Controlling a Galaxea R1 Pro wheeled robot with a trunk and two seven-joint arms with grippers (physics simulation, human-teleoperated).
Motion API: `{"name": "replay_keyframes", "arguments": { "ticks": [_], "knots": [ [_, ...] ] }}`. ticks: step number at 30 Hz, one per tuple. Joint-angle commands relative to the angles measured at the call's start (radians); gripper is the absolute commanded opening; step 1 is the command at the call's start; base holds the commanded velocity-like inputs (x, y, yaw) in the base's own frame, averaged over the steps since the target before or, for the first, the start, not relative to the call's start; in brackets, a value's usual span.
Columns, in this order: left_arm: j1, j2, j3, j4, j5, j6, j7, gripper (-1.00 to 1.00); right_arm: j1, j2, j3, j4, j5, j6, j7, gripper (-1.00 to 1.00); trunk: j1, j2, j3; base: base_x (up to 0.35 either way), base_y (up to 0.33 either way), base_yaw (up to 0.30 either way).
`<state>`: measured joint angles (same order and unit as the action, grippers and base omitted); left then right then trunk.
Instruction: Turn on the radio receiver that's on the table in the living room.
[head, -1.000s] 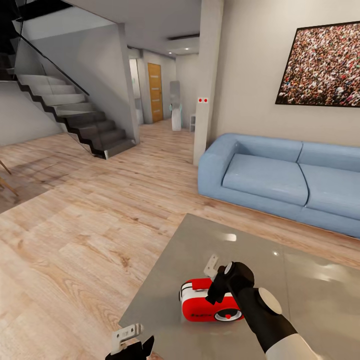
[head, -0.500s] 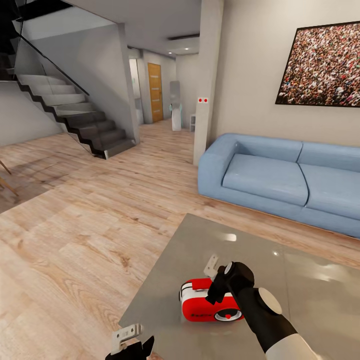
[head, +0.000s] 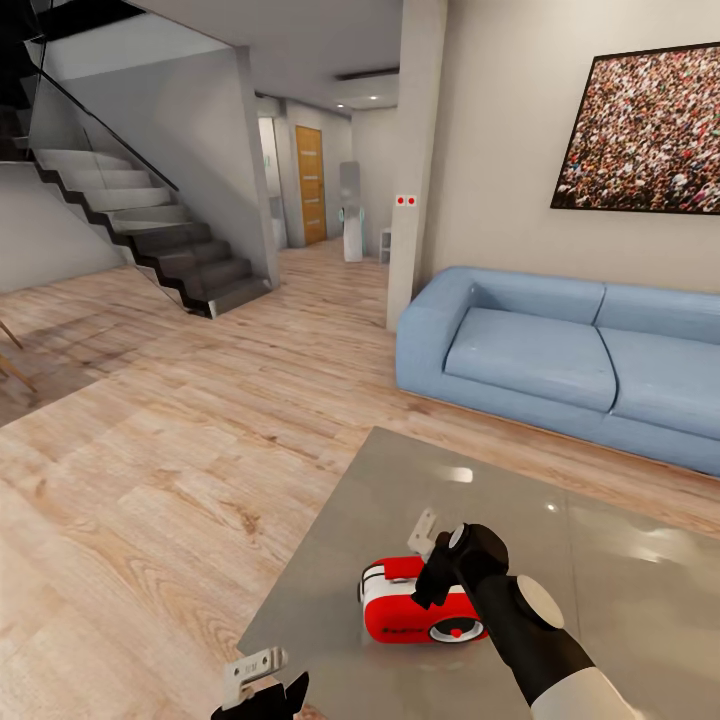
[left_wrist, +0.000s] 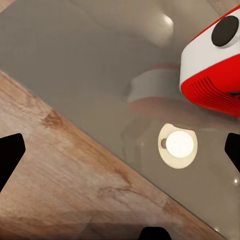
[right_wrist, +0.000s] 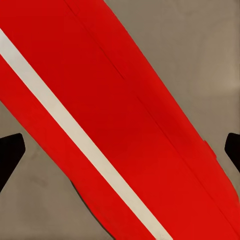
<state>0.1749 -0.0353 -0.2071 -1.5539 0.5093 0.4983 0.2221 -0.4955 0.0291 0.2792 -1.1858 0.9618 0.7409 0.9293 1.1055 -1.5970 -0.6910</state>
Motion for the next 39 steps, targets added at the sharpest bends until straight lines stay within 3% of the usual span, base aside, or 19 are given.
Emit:
{"name": "replay_keyframes", "arguments": {
  "ticks": [1, 8, 14, 30, 39],
  "knots": [
    [0.000, 0.000, 0.000, 0.000, 0.000, 0.000, 0.000, 1.00, 0.000, 0.000, 0.000, 0.000, 0.000, 0.000, 0.000, 1.00, 0.000, 0.000, 0.000, 0.000, 0.000, 0.000],
    [0.000, 0.000, 0.000, 0.000, 0.000, 0.001, 0.000, 1.00, 0.000, 0.000, 0.000, 0.000, 0.000, 0.001, 0.000, 1.00, 0.000, 0.000, 0.000, 0.000, 0.000, 0.000],
    [0.000, -0.001, 0.000, 0.000, 0.000, 0.004, 0.000, 1.00, 0.000, 0.000, 0.000, 0.000, 0.000, 0.002, 0.000, 1.00, -0.023, 0.042, 0.019, 0.000, 0.000, 0.000],
    [0.000, -0.002, -0.002, 0.000, 0.000, 0.005, 0.000, 1.00, 0.000, 0.000, 0.000, 0.000, 0.000, 0.002, 0.000, 1.00, -0.023, 0.042, 0.019, 0.000, 0.000, 0.000],
    [0.000, -0.003, -0.002, 0.000, 0.000, 0.006, 0.000, 1.00, 0.000, 0.000, 0.000, 0.000, 0.000, 0.002, -0.001, 1.00, -0.058, 0.105, 0.047, 0.000, 0.000, 0.000]
  ]
}}
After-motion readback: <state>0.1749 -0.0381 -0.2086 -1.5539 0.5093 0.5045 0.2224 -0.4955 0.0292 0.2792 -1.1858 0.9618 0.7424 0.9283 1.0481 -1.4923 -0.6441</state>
